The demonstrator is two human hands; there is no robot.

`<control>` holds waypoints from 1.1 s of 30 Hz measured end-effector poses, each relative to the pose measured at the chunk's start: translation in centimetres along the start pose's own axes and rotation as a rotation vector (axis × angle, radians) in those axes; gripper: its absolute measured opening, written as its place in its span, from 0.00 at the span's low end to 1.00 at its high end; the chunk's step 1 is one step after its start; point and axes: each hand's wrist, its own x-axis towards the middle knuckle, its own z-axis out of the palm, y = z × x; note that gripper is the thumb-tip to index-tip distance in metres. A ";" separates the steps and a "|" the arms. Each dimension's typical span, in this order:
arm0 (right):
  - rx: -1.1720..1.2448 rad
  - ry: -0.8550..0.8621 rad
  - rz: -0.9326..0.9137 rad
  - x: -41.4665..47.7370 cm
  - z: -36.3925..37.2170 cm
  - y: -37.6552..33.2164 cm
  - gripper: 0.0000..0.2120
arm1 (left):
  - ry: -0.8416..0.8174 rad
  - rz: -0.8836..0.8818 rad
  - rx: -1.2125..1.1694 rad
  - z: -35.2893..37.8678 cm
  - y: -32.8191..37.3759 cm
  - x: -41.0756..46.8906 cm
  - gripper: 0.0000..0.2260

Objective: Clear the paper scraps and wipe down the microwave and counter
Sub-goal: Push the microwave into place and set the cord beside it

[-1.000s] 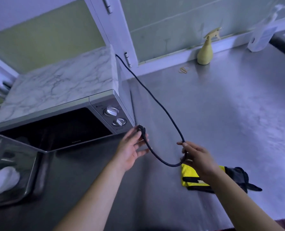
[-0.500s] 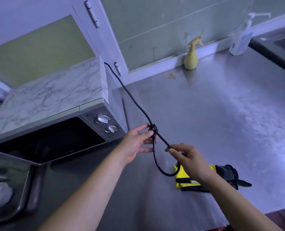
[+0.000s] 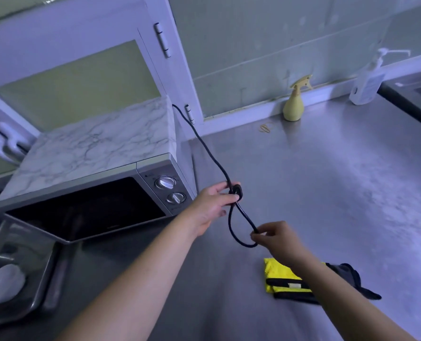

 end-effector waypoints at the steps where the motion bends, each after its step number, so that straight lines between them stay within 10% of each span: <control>1: 0.045 0.036 0.044 0.4 0.0 -0.5 0.02 | 0.021 0.033 0.022 0.1 0.3 0.1 0.16; 6: 0.975 0.130 0.368 0.7 1.1 -2.6 0.10 | 0.214 0.239 0.041 0.5 0.6 1.0 0.19; 12: 1.484 -0.603 0.481 4.6 0.8 -6.5 0.40 | 0.367 0.376 0.189 0.6 -1.2 1.2 0.21; 16: 1.140 -0.615 0.410 9.7 -1.0 -9.8 0.31 | 0.419 0.571 0.619 0.6 -1.3 1.9 0.20; 26: 0.535 -0.630 -0.004 18.4 -2.7 -11.3 0.12 | 0.169 0.417 1.140 0.4 -0.4 6.2 0.24; 33: 0.084 0.017 -0.051 25.4 -5.0 -4.8 0.09 | 0.074 0.264 0.640 0.8 2.1 13.2 0.16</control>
